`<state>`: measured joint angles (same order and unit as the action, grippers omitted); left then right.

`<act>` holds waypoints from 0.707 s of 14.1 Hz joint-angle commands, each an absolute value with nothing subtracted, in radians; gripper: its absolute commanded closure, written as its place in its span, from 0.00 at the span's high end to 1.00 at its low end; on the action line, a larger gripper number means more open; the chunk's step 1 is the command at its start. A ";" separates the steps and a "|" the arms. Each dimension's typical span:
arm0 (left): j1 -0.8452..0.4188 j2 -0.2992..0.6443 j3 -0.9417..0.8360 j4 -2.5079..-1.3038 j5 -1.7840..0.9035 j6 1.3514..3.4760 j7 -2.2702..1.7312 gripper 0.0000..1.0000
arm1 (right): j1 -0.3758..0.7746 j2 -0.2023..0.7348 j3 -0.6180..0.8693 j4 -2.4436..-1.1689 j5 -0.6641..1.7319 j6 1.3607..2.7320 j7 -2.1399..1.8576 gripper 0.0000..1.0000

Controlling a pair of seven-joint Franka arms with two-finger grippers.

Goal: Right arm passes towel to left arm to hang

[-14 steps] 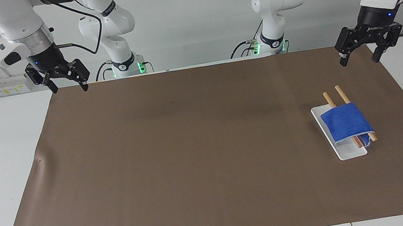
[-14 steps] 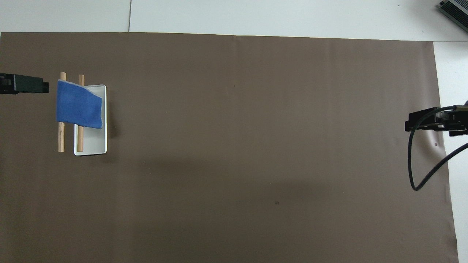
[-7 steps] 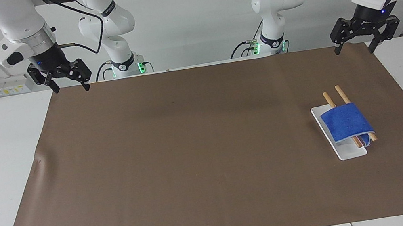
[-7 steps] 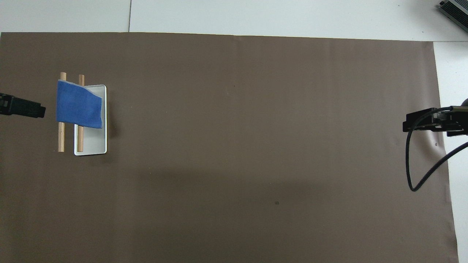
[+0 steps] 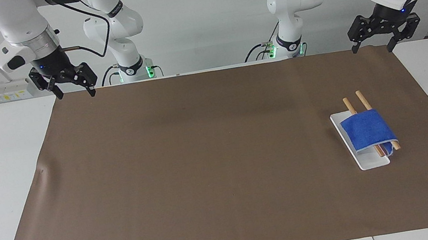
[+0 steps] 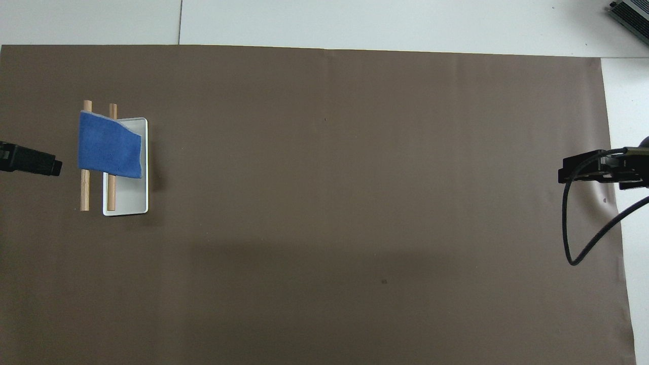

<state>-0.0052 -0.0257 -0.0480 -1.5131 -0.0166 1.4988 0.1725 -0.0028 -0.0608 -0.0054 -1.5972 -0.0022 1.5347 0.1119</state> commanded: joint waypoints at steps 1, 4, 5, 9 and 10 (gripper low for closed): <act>-0.002 -0.051 -0.044 -1.532 0.000 1.473 0.169 1.00 | -0.015 -0.061 -0.003 -1.598 0.003 1.529 0.094 1.00; 0.003 -0.061 -0.041 -1.543 0.000 1.422 0.166 1.00 | -0.014 -0.066 -0.002 -1.606 0.003 1.531 0.098 1.00; 0.002 -0.064 -0.040 -1.546 0.000 1.427 0.152 1.00 | -0.015 -0.069 -0.002 -1.612 0.003 1.531 0.098 1.00; 0.002 -0.064 -0.041 -1.548 0.000 1.434 0.115 1.00 | -0.015 -0.069 -0.002 -1.615 0.003 1.531 0.097 1.00; 0.002 -0.064 -0.041 -1.548 0.000 1.434 0.115 1.00 | -0.015 -0.069 -0.003 -1.615 0.003 1.531 0.098 1.00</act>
<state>-0.0037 -0.0393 -0.0375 -1.5204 -0.0166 1.4377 0.1302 -0.0047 -0.0599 -0.0066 -1.6022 -0.0022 1.5346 0.1119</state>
